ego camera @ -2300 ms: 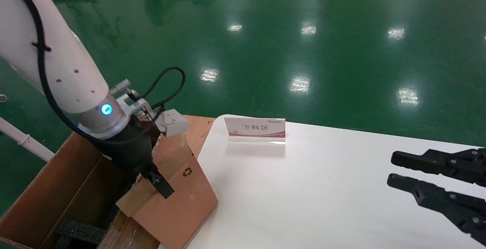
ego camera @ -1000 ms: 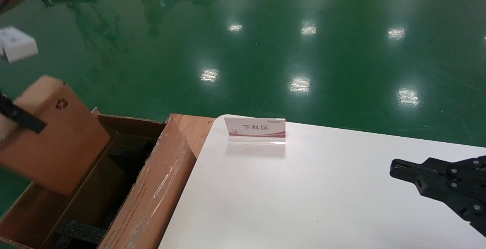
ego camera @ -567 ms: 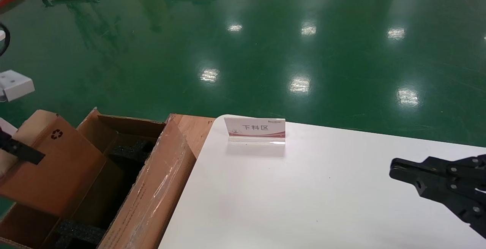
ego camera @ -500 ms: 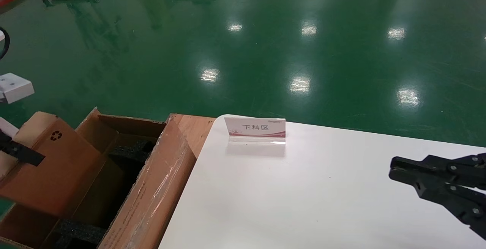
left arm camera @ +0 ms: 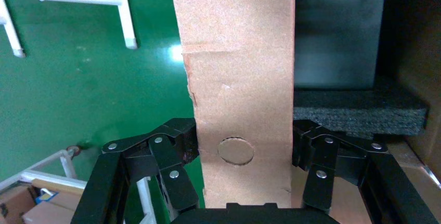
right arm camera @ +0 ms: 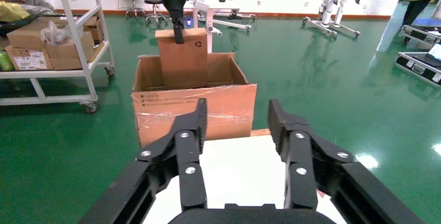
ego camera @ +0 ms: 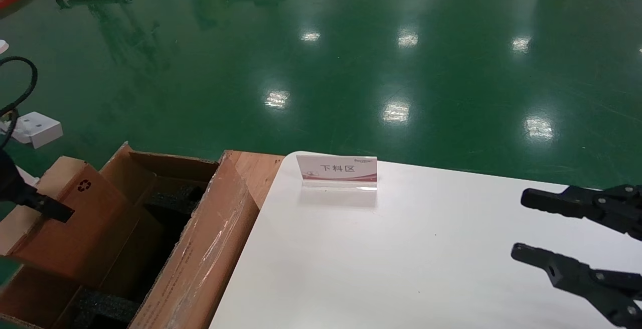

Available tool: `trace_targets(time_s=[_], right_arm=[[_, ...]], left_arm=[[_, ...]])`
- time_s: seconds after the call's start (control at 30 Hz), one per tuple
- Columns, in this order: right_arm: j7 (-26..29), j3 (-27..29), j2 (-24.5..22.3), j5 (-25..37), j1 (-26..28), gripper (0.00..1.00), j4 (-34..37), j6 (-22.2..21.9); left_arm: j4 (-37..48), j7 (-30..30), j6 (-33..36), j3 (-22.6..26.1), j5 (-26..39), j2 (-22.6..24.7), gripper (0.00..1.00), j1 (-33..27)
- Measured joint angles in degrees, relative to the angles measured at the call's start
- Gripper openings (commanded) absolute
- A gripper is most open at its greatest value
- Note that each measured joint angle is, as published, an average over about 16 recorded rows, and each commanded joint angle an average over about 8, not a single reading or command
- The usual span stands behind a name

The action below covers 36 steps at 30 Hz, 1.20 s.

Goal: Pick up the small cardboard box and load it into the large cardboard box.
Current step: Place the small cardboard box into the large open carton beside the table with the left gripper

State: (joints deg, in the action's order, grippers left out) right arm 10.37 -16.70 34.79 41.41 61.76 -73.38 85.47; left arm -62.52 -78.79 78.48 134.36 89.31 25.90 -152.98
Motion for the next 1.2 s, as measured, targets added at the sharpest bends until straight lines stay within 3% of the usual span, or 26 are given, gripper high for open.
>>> trace_targets(time_s=[0.63,1.2], right_arm=[[-0.03,-0.07,-0.03,-0.04,0.01,1.0,0.0,-0.03],[-0.06,-0.12,-0.05,-0.08,0.03,1.0,0.0,-0.05]], left_arm=[[8.4,1.16,-3.58,0.54,-1.94,5.3,0.0,8.15],[14.19,-2.36,0.29,1.77,-2.85,11.45,0.0,13.36]])
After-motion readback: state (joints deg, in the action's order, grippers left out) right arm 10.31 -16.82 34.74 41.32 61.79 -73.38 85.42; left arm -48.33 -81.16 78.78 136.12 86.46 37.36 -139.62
